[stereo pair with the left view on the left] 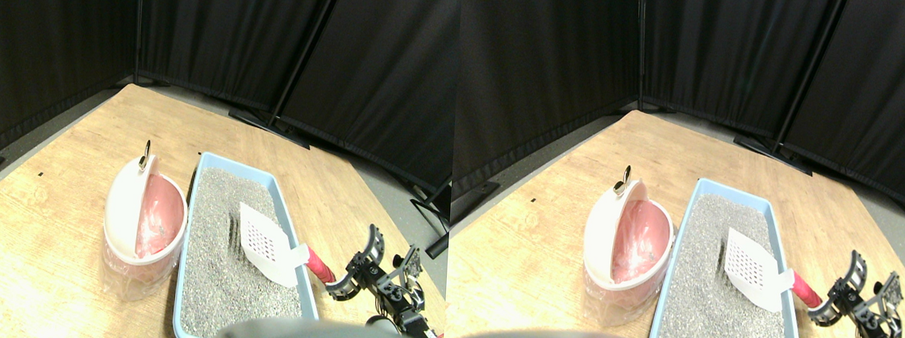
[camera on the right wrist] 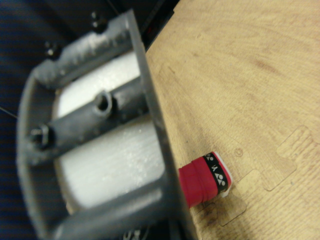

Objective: Scoop (unimanual)

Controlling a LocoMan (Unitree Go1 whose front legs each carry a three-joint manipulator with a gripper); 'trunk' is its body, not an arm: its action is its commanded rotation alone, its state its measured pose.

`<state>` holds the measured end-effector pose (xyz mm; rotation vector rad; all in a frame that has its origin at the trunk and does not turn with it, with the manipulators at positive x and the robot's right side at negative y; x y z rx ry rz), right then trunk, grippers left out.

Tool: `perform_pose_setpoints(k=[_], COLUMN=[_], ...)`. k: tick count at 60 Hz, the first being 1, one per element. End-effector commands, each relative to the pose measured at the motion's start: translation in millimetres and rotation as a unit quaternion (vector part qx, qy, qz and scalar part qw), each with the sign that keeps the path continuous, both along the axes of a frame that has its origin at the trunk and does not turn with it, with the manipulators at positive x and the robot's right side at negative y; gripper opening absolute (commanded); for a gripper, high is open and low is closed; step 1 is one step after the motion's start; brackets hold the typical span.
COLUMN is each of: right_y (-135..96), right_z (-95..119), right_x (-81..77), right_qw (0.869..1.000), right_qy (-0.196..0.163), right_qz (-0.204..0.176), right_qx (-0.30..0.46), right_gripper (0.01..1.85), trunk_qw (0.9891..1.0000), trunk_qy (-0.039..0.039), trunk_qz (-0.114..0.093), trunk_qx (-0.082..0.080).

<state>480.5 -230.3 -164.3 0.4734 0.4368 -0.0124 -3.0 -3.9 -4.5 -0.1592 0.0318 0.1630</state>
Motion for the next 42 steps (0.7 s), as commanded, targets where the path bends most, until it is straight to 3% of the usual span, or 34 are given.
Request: perform_pose_setpoints(k=[1,6,9,11,13,15,17,21,33,42], right_y=[5.7,4.7,4.2,1.4,0.5,-1.2,-2.3,-6.6,-13.2,-13.4], right_z=[13.9,19.3,20.5,22.9,23.0,23.6,23.7,22.6,21.7,21.4], right_x=[-4.8,-13.2,-14.9,-18.3,-18.8,-20.9,-22.3,-27.6,-42.6,-48.3], right_qw=[0.998,0.996,0.995,0.992,0.991,0.987,0.986,0.98,0.976,0.974], right_qy=[-0.052,-0.085,-0.092,-0.111,-0.118,-0.14,-0.145,-0.175,-0.181,-0.177], right_qz=[0.02,0.03,0.033,0.044,0.048,0.051,0.048,0.061,0.048,0.061], right_qx=[-0.014,-0.022,-0.026,-0.045,-0.044,-0.06,-0.061,-0.072,-0.109,-0.131], right_gripper=[1.18,0.81,0.72,0.41,0.35,0.13,0.05,0.05,0.05,0.05], trunk_qw=[1.0,0.9999,0.9999,0.9998,0.9997,0.9997,0.9996,0.9993,0.9985,0.9984], trunk_qy=[0.0068,0.0065,0.0061,0.0058,0.0055,0.0054,0.005,0.0049,0.0049,0.0056], trunk_qz=[-0.005,-0.011,-0.016,-0.018,-0.021,-0.023,-0.025,-0.034,-0.047,-0.049], trunk_qx=[-0.004,-0.001,0.002,0.004,0.005,0.007,0.009,0.016,0.026,0.027])
